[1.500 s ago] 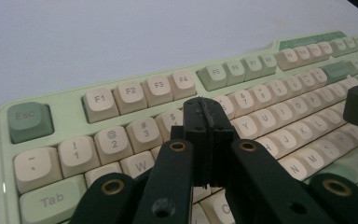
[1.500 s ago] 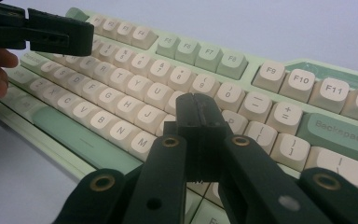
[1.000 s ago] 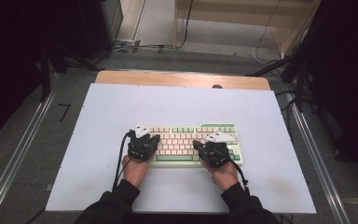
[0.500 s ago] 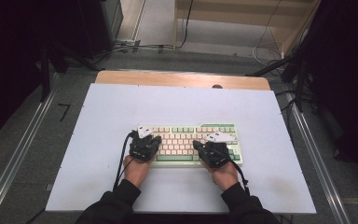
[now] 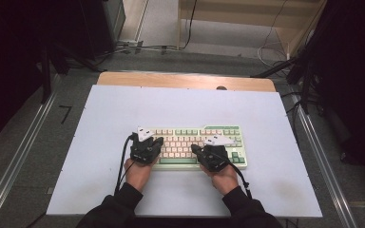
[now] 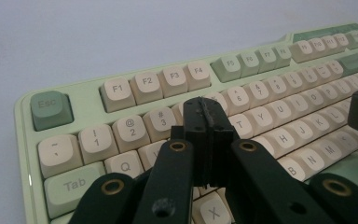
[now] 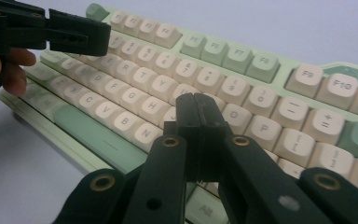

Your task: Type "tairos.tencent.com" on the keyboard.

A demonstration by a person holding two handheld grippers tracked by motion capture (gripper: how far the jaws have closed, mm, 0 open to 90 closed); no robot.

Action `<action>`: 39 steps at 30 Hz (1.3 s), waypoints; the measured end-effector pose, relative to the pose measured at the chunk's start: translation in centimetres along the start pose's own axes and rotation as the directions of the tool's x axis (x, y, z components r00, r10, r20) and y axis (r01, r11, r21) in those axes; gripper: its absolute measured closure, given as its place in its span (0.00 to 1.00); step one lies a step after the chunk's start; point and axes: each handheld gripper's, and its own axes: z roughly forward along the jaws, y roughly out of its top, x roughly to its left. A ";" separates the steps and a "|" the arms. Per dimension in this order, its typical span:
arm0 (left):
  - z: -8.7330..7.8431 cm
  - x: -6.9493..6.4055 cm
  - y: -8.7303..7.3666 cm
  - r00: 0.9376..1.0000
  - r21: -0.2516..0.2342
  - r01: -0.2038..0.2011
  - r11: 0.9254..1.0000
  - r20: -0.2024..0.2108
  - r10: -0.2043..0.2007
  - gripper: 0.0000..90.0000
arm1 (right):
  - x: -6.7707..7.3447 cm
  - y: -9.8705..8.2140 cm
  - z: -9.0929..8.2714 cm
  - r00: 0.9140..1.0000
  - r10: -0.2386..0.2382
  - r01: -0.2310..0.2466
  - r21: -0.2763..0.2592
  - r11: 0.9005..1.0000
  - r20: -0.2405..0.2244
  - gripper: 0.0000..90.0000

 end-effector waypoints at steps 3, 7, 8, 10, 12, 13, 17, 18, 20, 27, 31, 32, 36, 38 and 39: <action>-0.1 0.1 0.0 1.000 0.002 0.002 1.000 0.002 -0.002 1.00 | 0.4 0.1 0.3 1.000 -0.010 0.010 0.002 1.000 -0.007 0.97; -0.3 0.3 0.0 1.000 -0.005 0.007 1.000 0.006 -0.007 1.00 | 0.7 0.2 0.6 1.000 -0.017 0.017 0.006 1.000 -0.011 0.97; -0.4 0.3 0.0 1.000 -0.008 0.009 1.000 0.006 -0.009 1.00 | 0.8 0.2 0.7 1.000 -0.018 0.018 0.005 1.000 -0.012 0.97; -0.5 0.3 0.0 1.000 -0.007 0.006 1.000 0.006 -0.006 1.00 | 0.9 0.3 0.8 1.000 -0.023 0.023 0.007 1.000 -0.015 0.97; -0.5 0.4 0.0 1.000 -0.008 0.007 1.000 0.006 -0.007 1.00 | 1.1 0.3 1.0 1.000 -0.022 0.023 0.011 1.000 -0.017 0.97; -0.6 0.4 0.0 1.000 -0.009 0.008 1.000 0.005 -0.008 1.00 | 1.2 0.3 1.1 0.999 -0.027 0.027 0.012 1.000 -0.021 0.97; -0.7 0.4 0.0 1.000 -0.011 0.010 1.000 0.006 -0.010 1.00 | 1.6 0.3 1.4 0.999 -0.041 0.041 0.017 0.999 -0.025 0.97; -0.7 0.5 0.1 1.000 -0.009 0.008 1.000 0.006 -0.008 1.00 | 1.7 0.2 1.5 0.999 -0.042 0.043 0.017 0.999 -0.027 0.97; -0.8 0.5 0.0 1.000 -0.009 0.008 1.000 0.006 -0.008 1.00 | 1.9 0.2 1.6 0.998 -0.049 0.049 0.023 0.999 -0.028 0.97; -0.8 0.5 0.0 1.000 -0.009 0.008 1.000 0.008 -0.008 1.00 | 2.0 0.2 1.8 0.998 -0.048 0.049 0.028 0.998 -0.031 0.97; -0.8 0.5 0.0 1.000 -0.010 0.008 1.000 0.006 -0.008 1.00 | 2.2 0.1 1.9 0.998 -0.055 0.056 0.030 0.998 -0.037 0.97; -0.8 0.5 0.0 1.000 -0.009 0.008 1.000 0.008 -0.008 1.00 | 2.2 0.1 2.0 0.998 -0.056 0.057 0.031 0.998 -0.037 0.97; -0.8 0.5 0.0 1.000 -0.009 0.008 1.000 0.008 -0.008 1.00 | 2.3 0.0 2.1 0.997 -0.061 0.063 0.039 0.997 -0.036 0.97; -0.8 0.5 0.0 1.000 -0.010 0.009 1.000 0.008 -0.009 1.00 | 2.4 -0.2 2.2 0.997 -0.064 0.065 0.040 0.997 -0.030 0.97; -0.8 0.4 0.0 1.000 -0.009 0.009 1.000 0.009 -0.009 1.00 | 2.4 -0.2 2.3 0.997 -0.068 0.069 0.040 0.997 -0.027 0.97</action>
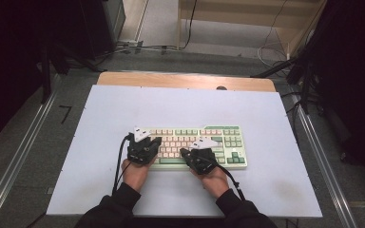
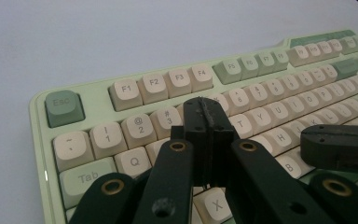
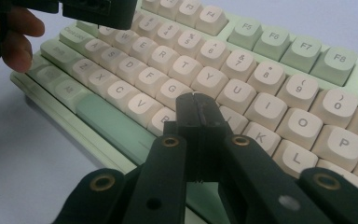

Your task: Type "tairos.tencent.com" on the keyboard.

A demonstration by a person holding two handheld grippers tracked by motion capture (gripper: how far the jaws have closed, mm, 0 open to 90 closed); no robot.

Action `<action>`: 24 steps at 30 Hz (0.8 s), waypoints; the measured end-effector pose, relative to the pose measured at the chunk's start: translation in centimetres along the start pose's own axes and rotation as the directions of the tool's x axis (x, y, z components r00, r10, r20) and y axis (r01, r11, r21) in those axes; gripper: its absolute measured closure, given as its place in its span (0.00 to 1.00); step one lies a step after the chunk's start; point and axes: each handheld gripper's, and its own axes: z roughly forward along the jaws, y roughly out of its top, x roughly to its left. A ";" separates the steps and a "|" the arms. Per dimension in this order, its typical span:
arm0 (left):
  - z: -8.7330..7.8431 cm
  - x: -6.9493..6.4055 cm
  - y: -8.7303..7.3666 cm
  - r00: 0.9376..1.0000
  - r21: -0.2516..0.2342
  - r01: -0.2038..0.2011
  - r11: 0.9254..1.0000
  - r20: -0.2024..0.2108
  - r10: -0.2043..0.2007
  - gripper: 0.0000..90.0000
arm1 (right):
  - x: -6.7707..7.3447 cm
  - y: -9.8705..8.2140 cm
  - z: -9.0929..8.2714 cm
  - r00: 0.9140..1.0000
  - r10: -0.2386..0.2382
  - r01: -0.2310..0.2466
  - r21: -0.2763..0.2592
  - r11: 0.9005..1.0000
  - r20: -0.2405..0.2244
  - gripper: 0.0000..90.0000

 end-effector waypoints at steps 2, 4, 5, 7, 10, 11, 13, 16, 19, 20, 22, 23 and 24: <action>0.0 0.0 0.0 1.000 0.000 0.000 1.000 0.000 0.000 1.00 | 0.0 -0.1 0.1 1.000 0.005 -0.005 0.010 1.000 -0.003 0.97; 0.0 0.0 0.0 1.000 -0.001 0.001 1.000 0.001 -0.001 1.00 | 0.0 -0.1 0.1 1.000 0.005 -0.005 0.004 1.000 -0.004 0.97; 0.0 0.0 0.0 1.000 -0.001 0.001 1.000 0.002 -0.001 1.00 | 0.0 -0.1 0.0 1.000 0.006 -0.006 0.000 1.000 -0.006 0.97; -0.1 0.0 0.0 1.000 -0.002 0.001 1.000 0.002 -0.001 1.00 | -0.1 0.1 -0.4 1.000 0.008 -0.008 -0.019 1.000 -0.007 0.97; -0.1 -0.1 0.0 1.000 -0.003 -0.001 1.000 0.005 0.001 1.00 | -0.5 0.4 -0.9 1.000 0.023 -0.023 -0.033 0.999 -0.002 0.97; -0.1 -0.1 0.0 1.000 -0.004 0.000 1.000 0.008 0.000 1.00 | -0.7 0.4 -1.0 1.000 0.027 -0.027 -0.034 0.999 0.000 0.97; -0.2 -0.2 -0.1 1.000 -0.001 0.000 1.000 0.011 0.000 1.00 | -1.1 0.4 -1.2 0.999 0.035 -0.035 -0.036 0.999 0.008 0.97; -0.3 -0.3 -0.2 1.000 0.003 -0.008 1.000 0.016 0.008 1.00 | -1.5 0.5 -1.5 0.999 0.045 -0.045 -0.043 0.998 0.015 0.97; -0.4 -0.5 -0.2 1.000 0.007 -0.013 1.000 0.021 0.013 1.00 | -1.9 0.6 -1.6 0.998 0.052 -0.051 -0.044 0.998 0.021 0.97; -0.4 -0.5 -0.3 1.000 0.008 -0.015 1.000 0.022 0.015 1.00 | -2.0 0.5 -1.7 0.998 0.057 -0.056 -0.042 0.998 0.020 0.97; -0.5 -0.6 -0.4 0.999 0.011 -0.018 1.000 0.026 0.018 1.00 | -2.2 0.5 -1.7 0.998 0.061 -0.059 -0.046 0.997 0.023 0.97; -0.5 -0.6 -0.4 0.999 0.012 -0.018 1.000 0.029 0.017 1.00 | -2.2 0.5 -1.7 0.998 0.066 -0.064 -0.045 0.997 0.024 0.97; -0.5 -0.7 -0.5 0.999 0.015 -0.017 1.000 0.034 0.016 1.00 | -2.3 0.5 -1.7 0.998 0.065 -0.064 -0.045 0.997 0.024 0.97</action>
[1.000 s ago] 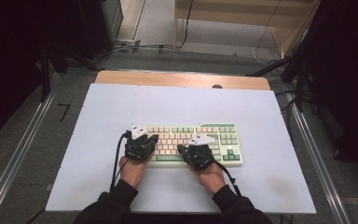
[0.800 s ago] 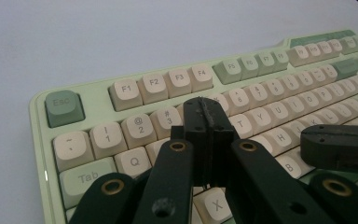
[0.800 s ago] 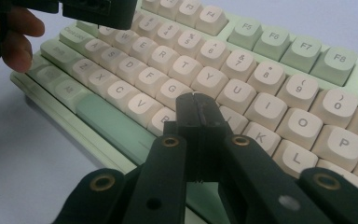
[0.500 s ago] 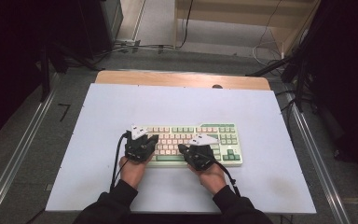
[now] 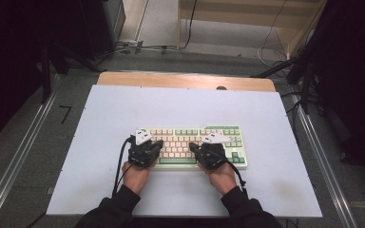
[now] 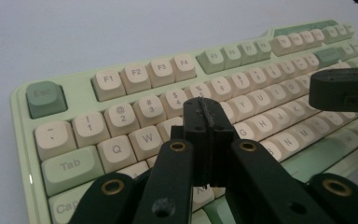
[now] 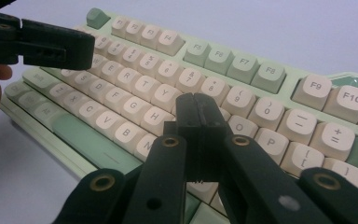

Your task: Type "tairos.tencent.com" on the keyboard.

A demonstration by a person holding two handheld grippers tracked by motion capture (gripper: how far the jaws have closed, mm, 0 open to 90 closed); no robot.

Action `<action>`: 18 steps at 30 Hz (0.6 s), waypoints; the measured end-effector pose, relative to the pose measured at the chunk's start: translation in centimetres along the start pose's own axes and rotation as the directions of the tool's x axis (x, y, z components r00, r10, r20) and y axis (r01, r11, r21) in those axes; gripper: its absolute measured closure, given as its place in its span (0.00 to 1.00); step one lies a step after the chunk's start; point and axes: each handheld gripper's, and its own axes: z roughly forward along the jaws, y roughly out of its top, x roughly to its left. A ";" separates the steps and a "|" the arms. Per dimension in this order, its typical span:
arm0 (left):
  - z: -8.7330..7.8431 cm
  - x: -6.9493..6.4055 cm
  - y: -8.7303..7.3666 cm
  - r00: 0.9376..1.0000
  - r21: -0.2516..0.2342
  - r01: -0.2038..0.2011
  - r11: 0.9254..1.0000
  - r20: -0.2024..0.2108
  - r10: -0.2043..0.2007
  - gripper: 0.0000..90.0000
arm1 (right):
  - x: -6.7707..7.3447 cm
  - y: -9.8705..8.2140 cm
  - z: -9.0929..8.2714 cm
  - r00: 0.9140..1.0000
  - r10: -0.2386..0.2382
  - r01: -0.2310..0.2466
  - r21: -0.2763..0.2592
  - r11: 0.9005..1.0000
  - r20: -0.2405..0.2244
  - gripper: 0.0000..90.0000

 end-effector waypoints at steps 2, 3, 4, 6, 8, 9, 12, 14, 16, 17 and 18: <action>0.0 -0.1 -0.1 1.000 0.004 -0.001 1.000 0.007 0.001 1.00 | -0.1 0.0 0.0 1.000 0.000 0.000 0.000 1.000 0.002 0.97; 0.0 -0.2 -0.2 1.000 0.009 -0.007 1.000 0.008 0.007 1.00 | -0.1 0.0 0.0 1.000 0.001 -0.001 0.000 1.000 0.004 0.97; 0.0 -0.2 -0.2 1.000 0.010 -0.008 1.000 0.012 0.008 1.00 | -0.2 0.0 0.0 1.000 0.002 -0.002 0.001 1.000 0.005 0.97; -0.1 -0.4 -0.2 1.000 0.011 -0.010 1.000 0.014 0.010 1.00 | -0.3 0.0 0.0 1.000 0.004 -0.004 0.000 1.000 0.007 0.97; -0.1 -0.5 -0.3 1.000 0.012 -0.013 1.000 0.020 0.013 1.00 | -0.4 0.0 0.0 1.000 0.006 -0.006 -0.001 1.000 0.012 0.97; -0.1 -0.6 -0.4 1.000 0.014 -0.013 1.000 0.022 0.013 1.00 | -0.5 0.1 0.0 1.000 0.009 -0.009 -0.003 1.000 0.011 0.97; -0.1 -0.8 -0.6 0.999 0.027 -0.018 0.999 0.035 0.017 1.00 | -0.6 0.1 -0.1 1.000 0.014 -0.013 -0.006 1.000 0.015 0.97; 0.1 -1.1 -0.8 0.999 0.032 -0.023 0.999 0.038 0.022 1.00 | -0.7 0.1 -0.1 1.000 0.018 -0.018 -0.006 1.000 0.017 0.97; 0.2 -1.2 -0.9 0.999 0.039 -0.030 0.999 0.039 0.028 1.00 | -0.8 0.1 -0.1 1.000 0.018 -0.018 -0.007 1.000 0.017 0.97; 0.2 -1.3 -0.9 0.999 0.042 -0.032 0.999 0.039 0.030 1.00 | -0.8 0.1 -0.1 1.000 0.019 -0.018 -0.007 1.000 0.017 0.97; 0.3 -1.3 -1.0 0.999 0.043 -0.034 0.998 0.038 0.032 1.00 | -0.8 0.1 -0.1 1.000 0.019 -0.019 -0.008 1.000 0.017 0.97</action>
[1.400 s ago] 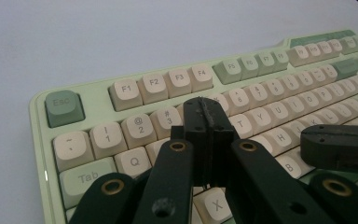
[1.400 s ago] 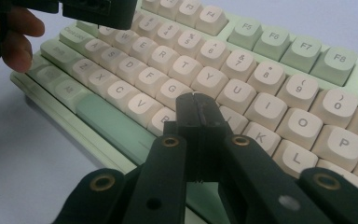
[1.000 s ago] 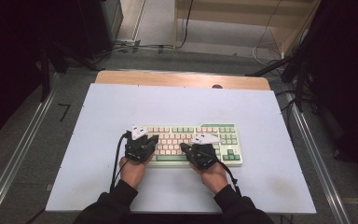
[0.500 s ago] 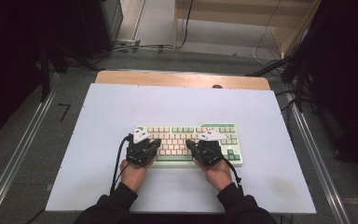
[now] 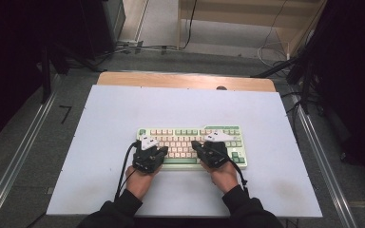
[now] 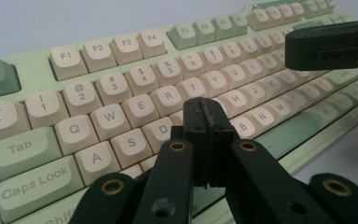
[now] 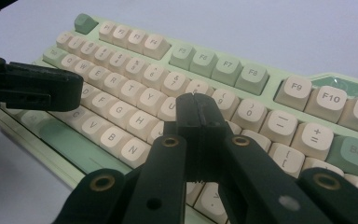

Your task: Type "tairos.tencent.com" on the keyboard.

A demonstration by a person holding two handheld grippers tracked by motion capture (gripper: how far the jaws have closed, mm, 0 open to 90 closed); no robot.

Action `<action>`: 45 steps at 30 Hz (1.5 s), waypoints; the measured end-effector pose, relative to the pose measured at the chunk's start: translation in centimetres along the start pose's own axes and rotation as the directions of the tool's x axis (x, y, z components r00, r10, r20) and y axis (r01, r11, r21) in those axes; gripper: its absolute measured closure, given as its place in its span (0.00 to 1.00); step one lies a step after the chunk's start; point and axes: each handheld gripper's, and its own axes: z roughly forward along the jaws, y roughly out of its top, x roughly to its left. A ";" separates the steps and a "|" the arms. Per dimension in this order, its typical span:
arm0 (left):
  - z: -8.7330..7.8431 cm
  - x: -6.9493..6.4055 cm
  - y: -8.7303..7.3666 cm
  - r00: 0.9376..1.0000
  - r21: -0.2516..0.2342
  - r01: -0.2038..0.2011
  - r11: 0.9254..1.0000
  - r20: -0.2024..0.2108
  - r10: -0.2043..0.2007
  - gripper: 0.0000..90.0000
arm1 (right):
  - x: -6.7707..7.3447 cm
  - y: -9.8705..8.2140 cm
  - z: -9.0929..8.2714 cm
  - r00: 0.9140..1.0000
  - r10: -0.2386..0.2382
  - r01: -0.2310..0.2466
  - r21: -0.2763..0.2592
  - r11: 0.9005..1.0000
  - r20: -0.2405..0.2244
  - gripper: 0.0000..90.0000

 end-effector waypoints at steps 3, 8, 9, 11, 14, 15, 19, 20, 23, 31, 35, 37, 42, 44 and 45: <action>0.1 -0.1 -0.1 1.000 0.002 -0.004 1.000 0.000 0.004 1.00 | 0.0 0.0 0.0 1.000 -0.001 0.001 0.001 1.000 0.000 0.97; 0.1 -0.1 -0.2 1.000 0.013 -0.008 1.000 0.002 0.008 1.00 | 0.0 0.0 0.0 1.000 -0.001 0.001 -0.001 1.000 0.000 0.97; 0.1 -0.1 -0.3 1.000 0.015 -0.010 1.000 0.001 0.010 1.00 | 0.0 0.0 0.0 1.000 -0.001 0.001 -0.002 1.000 0.000 0.97; 0.1 -0.1 -0.3 1.000 0.016 -0.010 1.000 -0.001 0.010 1.00 | 0.0 0.0 -0.1 1.000 0.000 0.000 0.000 1.000 0.001 0.97; 0.1 -0.1 -0.3 1.000 0.015 -0.008 1.000 -0.004 0.008 1.00 | 0.0 0.0 -0.1 1.000 -0.002 0.002 -0.003 1.000 -0.001 0.97; 0.1 -0.1 -0.3 1.000 0.018 -0.009 1.000 -0.004 0.009 1.00 | 0.0 0.0 -0.1 1.000 -0.001 0.001 -0.003 1.000 -0.001 0.97; 0.2 0.0 -0.4 1.000 0.019 -0.009 1.000 -0.006 0.009 1.00 | 0.0 0.0 -0.1 1.000 0.000 0.000 -0.003 1.000 -0.001 0.97; 0.2 0.0 -0.4 1.000 0.020 -0.010 1.000 -0.006 0.010 1.00 | 0.0 0.0 -0.1 1.000 0.000 0.000 -0.003 1.000 0.000 0.97; 0.3 0.0 -0.4 1.000 0.023 -0.011 1.000 -0.009 0.012 1.00 | 0.0 0.0 -0.1 1.000 0.000 0.000 -0.003 1.000 0.000 0.97; -0.1 0.1 0.0 1.000 -0.010 -0.002 1.000 -0.017 0.002 1.00 | 0.0 0.0 -0.1 1.000 -0.002 0.002 -0.004 1.000 -0.001 0.97; -0.1 0.8 0.4 0.999 -0.029 0.017 0.999 -0.035 -0.018 1.00 | 0.0 0.0 -0.1 1.000 -0.002 0.002 -0.002 1.000 -0.003 0.97; -0.1 1.1 0.5 0.999 -0.034 0.021 0.999 -0.044 -0.022 1.00 | 0.0 0.0 -0.1 1.000 -0.001 0.001 -0.001 1.000 -0.003 0.97; 0.4 1.5 0.8 0.998 -0.036 0.027 0.999 -0.058 -0.029 1.00 | 0.1 0.0 0.0 1.000 -0.003 0.003 0.000 1.000 -0.005 0.97; 0.6 1.5 0.9 0.998 -0.037 0.030 0.999 -0.060 -0.032 1.00 | 0.1 0.0 0.0 1.000 -0.004 0.004 0.000 1.000 -0.005 0.97; 0.7 1.6 0.9 0.998 -0.036 0.030 0.999 -0.062 -0.032 1.00 | 0.1 0.0 0.0 1.000 -0.004 0.004 0.000 1.000 -0.005 0.97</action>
